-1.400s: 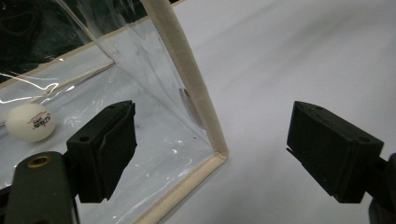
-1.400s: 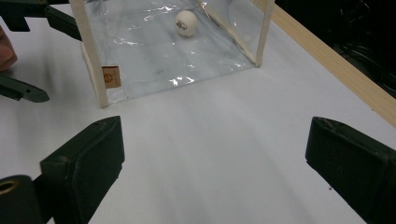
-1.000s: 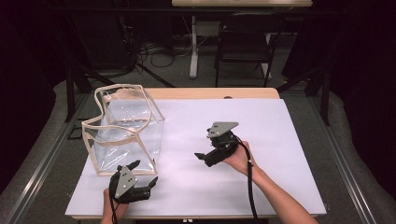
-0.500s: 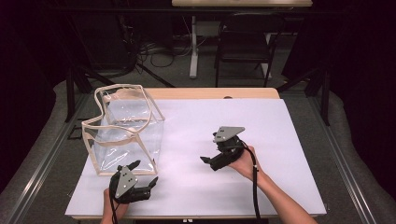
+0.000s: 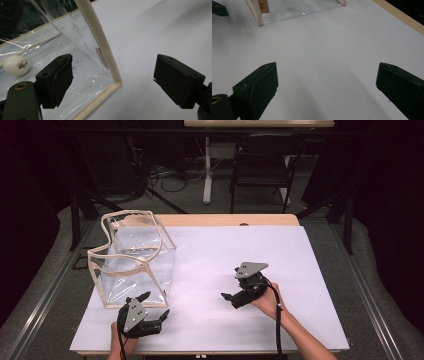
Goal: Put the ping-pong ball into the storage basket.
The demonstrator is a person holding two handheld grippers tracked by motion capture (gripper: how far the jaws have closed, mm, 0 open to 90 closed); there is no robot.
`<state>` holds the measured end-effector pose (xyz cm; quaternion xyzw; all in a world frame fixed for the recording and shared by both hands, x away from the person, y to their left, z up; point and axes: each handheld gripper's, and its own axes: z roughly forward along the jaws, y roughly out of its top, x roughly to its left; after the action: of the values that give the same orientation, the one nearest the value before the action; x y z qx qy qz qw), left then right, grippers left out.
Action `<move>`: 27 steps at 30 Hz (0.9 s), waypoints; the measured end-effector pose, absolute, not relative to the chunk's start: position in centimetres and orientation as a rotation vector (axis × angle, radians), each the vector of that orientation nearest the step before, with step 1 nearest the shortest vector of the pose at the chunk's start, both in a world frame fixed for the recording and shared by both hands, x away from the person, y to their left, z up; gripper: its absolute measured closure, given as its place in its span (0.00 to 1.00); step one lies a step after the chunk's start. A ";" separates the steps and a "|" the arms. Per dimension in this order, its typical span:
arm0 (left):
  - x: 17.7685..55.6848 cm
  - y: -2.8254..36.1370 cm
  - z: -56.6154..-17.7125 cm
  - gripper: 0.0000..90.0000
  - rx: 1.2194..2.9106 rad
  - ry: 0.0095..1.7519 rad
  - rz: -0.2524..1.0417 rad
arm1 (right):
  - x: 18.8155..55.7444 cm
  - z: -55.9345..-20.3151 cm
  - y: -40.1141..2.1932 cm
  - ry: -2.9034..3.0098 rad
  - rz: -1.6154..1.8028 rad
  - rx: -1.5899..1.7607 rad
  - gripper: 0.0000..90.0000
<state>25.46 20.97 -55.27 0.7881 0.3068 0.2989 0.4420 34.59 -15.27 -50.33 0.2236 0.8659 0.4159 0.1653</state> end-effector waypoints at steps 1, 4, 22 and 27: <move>25.5 21.0 -55.3 0.18 1.956 0.761 0.741 | 34.5 -50.4 -15.4 2.465 1.186 0.639 0.04; 25.5 21.0 -55.3 0.18 1.957 0.762 0.742 | 34.3 -50.8 -15.8 2.461 1.189 0.651 0.04; 25.5 21.0 -55.3 0.18 1.954 0.760 0.741 | 33.0 -52.2 -17.7 2.460 1.163 0.703 0.03; 25.4 21.0 -55.3 0.18 1.955 0.760 0.740 | 32.7 -52.3 -18.2 2.452 1.164 0.717 0.03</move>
<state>25.42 21.00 -55.27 0.7881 0.3064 0.2984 0.4426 32.65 -18.20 -52.33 0.2519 0.8612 0.4090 0.1664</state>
